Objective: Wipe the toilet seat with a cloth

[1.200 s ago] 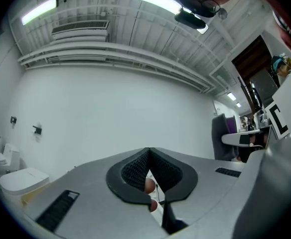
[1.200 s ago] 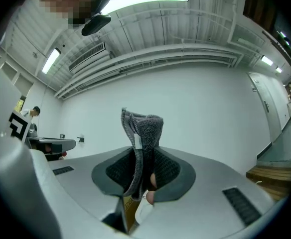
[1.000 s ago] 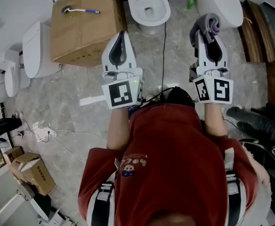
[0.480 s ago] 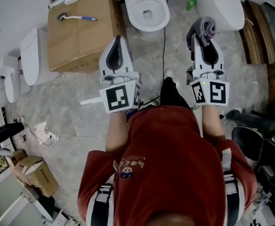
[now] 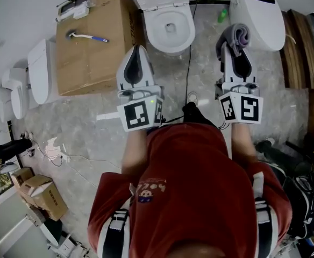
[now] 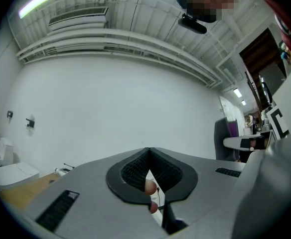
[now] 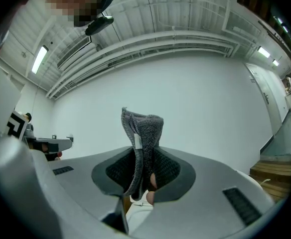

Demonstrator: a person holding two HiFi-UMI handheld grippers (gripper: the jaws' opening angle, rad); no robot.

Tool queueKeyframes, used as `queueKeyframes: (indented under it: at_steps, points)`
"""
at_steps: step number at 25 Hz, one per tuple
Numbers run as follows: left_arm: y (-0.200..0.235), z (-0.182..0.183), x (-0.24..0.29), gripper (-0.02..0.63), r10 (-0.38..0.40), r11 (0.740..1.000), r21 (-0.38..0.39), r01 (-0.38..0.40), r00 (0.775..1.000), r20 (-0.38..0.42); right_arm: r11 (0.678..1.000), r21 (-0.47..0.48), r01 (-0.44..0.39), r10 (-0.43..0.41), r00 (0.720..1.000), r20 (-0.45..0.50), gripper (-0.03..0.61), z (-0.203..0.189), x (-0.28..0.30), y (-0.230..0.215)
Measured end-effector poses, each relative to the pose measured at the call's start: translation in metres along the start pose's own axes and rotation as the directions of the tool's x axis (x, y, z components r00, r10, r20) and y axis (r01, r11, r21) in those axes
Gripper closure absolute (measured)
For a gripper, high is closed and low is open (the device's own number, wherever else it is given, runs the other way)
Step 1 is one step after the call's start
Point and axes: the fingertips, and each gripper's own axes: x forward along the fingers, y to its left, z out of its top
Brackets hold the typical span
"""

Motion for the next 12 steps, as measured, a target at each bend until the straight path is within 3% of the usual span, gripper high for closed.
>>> queueKeyframes:
  at_steps: [12]
  points:
    - [-0.018, -0.012, 0.089, 0.603, 0.059, 0.998, 0.016, -0.059, 0.998, -0.008, 0.998, 0.01, -0.062, 0.062, 0.998, -0.028, 0.492, -0.02, 0.08, -0.06]
